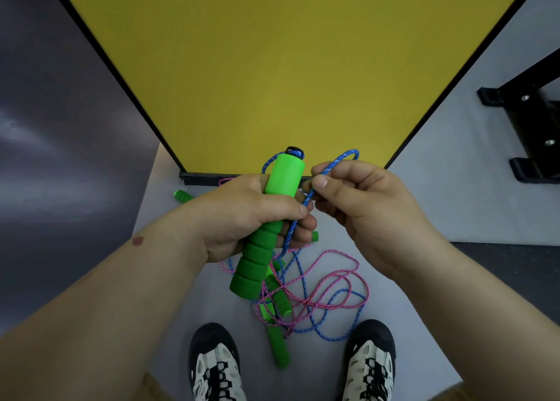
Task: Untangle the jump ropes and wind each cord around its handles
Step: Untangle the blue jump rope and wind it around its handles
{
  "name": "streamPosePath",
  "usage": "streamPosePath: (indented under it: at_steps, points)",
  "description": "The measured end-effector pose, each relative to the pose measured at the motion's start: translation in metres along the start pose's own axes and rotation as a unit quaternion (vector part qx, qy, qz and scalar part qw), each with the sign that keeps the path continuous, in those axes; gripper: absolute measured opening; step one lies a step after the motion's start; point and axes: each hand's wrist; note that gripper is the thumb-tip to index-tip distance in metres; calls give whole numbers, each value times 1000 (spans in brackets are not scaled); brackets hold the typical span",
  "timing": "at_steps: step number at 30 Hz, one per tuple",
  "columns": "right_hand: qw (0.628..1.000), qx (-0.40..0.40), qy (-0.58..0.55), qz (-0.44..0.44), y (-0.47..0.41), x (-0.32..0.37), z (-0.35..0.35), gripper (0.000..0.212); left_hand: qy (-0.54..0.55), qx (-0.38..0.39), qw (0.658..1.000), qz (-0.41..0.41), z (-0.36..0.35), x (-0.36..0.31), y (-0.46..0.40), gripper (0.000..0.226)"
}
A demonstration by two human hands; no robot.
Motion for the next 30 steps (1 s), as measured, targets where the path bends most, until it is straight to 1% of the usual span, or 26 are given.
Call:
streamPosePath:
  at_steps: [3, 6, 11, 14, 17, 19, 25, 30]
  points:
    - [999, -25, -3, 19, -1, 1, 2, 2, -2, -6, 1000, 2, 0, -1, 0, 6]
    - [998, -55, 2, 33, -2, 1, 4, 5, -29, -3, 1000, 5, -2, 0, 0, 5]
    - [995, -90, -24, 44, -3, 6, 7, 3, -41, -13, 999, 4, -4, -1, 1, 7]
    - [997, -72, -25, 19, -3, 5, 6, 6, -38, -14, 999, 3, -4, 0, 1, 6]
    - [1000, -5, -23, -18, -1, 2, 2, 6, -21, -18, 1000, 2, -3, 1, 0, 5]
    - [999, 29, -13, -28, 1, 0, -1, 13, -13, -7, 1000, 1, -2, 1, 0, 6]
    - [1000, 3, -12, -7, 1, 1, 1, 13, -24, 6, 1000, 1, -2, 0, 2, 5]
    - [998, -53, -25, 22, -4, 9, 8, 5, -33, 27, 999, 10, -3, 1, 3, 5]
Point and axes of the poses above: each hand's wrist, its own y-axis away from the middle knuckle, its own z-axis out of the back of the hand, x = y × z, and after that the axes turned 8 degrees about x, right-handed
